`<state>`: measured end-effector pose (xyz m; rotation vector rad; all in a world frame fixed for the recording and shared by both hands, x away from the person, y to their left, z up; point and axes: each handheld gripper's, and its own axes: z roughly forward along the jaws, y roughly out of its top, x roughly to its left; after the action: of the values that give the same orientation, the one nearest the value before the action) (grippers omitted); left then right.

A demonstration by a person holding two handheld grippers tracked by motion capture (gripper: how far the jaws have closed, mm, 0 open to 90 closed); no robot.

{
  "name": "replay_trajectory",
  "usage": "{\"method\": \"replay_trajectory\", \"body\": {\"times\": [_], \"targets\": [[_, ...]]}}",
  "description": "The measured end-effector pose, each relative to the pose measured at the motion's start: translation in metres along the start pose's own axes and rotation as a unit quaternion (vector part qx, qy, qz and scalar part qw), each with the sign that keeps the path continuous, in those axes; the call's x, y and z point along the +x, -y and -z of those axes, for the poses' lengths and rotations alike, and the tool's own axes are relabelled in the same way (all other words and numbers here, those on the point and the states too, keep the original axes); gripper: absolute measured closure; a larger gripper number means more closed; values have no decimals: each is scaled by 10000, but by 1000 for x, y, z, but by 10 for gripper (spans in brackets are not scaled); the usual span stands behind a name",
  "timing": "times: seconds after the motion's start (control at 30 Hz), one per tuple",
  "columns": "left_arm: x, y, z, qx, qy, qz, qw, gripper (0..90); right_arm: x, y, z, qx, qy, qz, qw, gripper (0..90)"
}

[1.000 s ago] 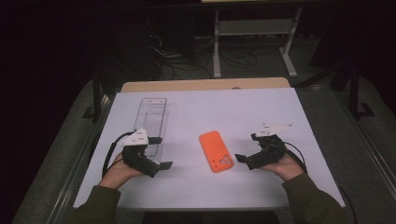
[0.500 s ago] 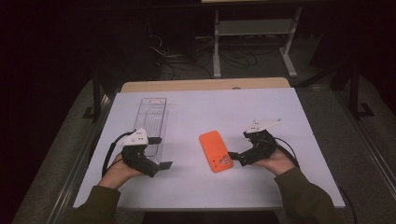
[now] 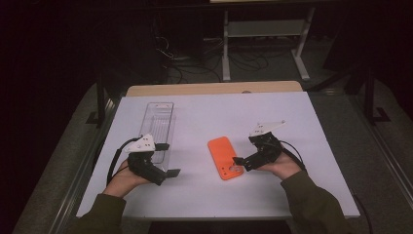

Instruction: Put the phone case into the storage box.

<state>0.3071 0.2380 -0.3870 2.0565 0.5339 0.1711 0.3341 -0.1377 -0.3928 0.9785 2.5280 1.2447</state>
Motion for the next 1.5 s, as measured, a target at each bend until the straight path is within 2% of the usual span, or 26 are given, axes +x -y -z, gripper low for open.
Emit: {"method": "replay_trajectory", "body": {"times": [0.03, 0.1, 0.2, 0.33, 0.57, 0.83, 0.97, 1.1, 1.23, 1.3, 1.37, 1.47, 1.5], "targets": [[0, 0, 0, -4, -1, 3, 10000, 0, 0, -1, -1, 5, -17, 49, 10000, 6], [0, 0, 0, -17, 0, 8, 10000, 0, 1, -2, -2, 42, -35, -11, 10000, 10], [0, 0, 1, -35, -8, 11, 10000, 0, 2, -6, -7, 100, -93, 76, 9999, 51], [0, 0, 1, -34, -4, 7, 10000, 0, 5, -9, -11, 207, -174, 68, 9996, 115], [0, 0, 1, -29, -6, 2, 10000, 0, 12, -15, -21, 396, -317, 65, 9987, 174], [0, 0, 2, -46, 14, 2, 10000, 0, 18, -17, -28, 509, -330, -20, 9982, 288], [0, 0, 2, -36, -7, 2, 10000, 0, 21, -18, -32, 512, -398, 24, 9979, 416], [0, 0, 2, -40, -4, -20, 10000, 0, 24, -18, -34, 599, -493, -36, 9970, 488], [0, 0, 2, -48, 10, -9, 10000, 0, 27, -18, -40, 778, -597, 53, 9952, 623], [0, 0, 2, -60, 16, -14, 10000, 0, 31, -17, -45, 901, -728, 75, 9932, 709], [0, 0, 2, -54, 11, -21, 10000, 0, 31, -17, -46, 937, -761, 92, 9926, 731], [0, 0, 2, -28, 13, -6, 10000, 0, 34, -17, -51, 1052, -746, 210, 9914, 816], [0, 1, 2, -26, 16, 2, 10000, 0, 37, -17, -52, 1058, -784, 185, 9911, 864]]}}
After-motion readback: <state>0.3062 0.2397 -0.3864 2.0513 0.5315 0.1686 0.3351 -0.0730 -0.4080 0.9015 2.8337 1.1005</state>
